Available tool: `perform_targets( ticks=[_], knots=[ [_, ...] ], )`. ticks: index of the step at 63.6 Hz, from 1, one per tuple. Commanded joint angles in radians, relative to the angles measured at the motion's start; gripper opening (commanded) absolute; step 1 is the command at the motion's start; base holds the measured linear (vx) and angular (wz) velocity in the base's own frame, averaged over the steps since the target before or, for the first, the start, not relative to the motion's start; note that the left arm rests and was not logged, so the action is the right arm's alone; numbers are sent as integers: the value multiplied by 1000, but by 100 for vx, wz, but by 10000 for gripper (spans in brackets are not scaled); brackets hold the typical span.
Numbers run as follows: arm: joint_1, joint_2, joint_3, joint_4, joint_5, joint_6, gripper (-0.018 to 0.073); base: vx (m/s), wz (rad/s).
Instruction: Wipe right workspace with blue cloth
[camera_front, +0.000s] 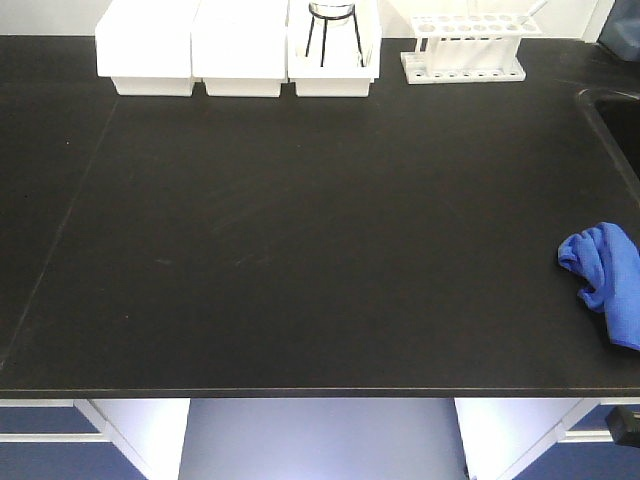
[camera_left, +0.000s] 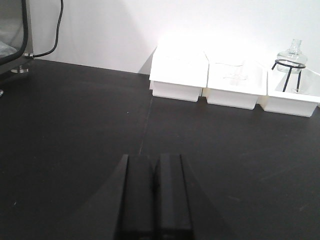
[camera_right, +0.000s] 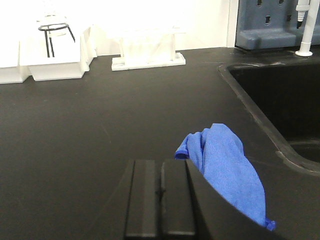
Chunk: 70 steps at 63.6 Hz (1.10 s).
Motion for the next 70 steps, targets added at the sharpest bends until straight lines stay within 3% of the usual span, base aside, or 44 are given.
perform_targets(
  ticks=[1,51,62,70],
  knots=[
    [-5,-1,20,-1,-78,-7,-8,0,0],
    [-5,-1,20,0,-79,-8,-8,0,0],
    [-5,-1,20,0,-135,-8,-8,0,0],
    [-5,-1,20,10,-247,-1,-8,0,0]
  ],
)
